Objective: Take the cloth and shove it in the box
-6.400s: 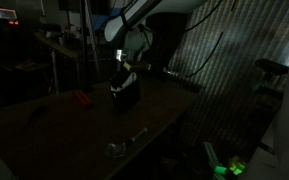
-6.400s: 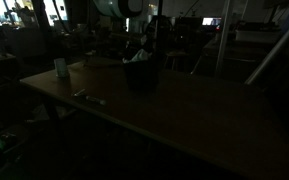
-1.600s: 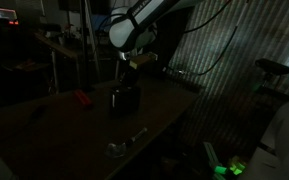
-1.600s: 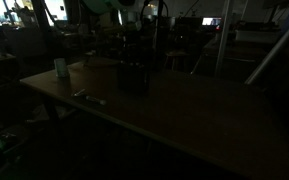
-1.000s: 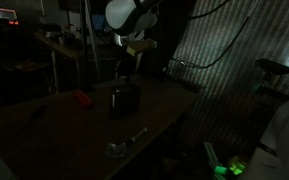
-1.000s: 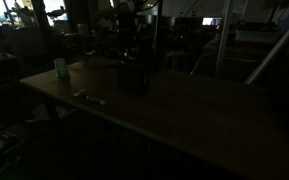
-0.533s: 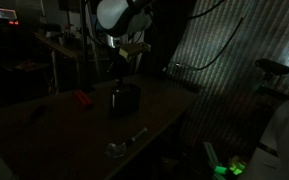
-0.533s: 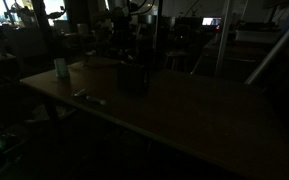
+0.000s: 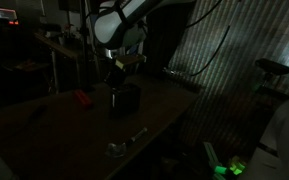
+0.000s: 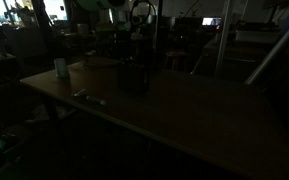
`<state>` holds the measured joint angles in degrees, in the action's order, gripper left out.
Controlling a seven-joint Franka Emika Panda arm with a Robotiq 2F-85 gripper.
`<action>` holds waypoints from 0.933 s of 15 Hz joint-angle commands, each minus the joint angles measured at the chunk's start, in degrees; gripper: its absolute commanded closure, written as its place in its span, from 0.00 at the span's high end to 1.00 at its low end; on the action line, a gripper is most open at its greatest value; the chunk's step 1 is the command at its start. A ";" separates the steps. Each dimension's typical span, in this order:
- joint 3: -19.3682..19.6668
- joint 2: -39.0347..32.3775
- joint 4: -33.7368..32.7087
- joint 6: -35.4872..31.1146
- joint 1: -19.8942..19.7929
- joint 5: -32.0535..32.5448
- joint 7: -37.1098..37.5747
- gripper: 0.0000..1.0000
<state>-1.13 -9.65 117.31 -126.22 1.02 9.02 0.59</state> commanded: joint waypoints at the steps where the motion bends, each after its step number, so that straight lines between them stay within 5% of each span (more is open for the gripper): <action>1: 0.62 -1.59 -1.12 -1.10 -0.69 -1.74 -0.88 0.00; 14: 1.03 -4.37 -1.86 -1.35 -2.82 -8.18 -4.42 0.00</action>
<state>-0.41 -12.18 116.62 -126.81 -0.99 3.11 -1.32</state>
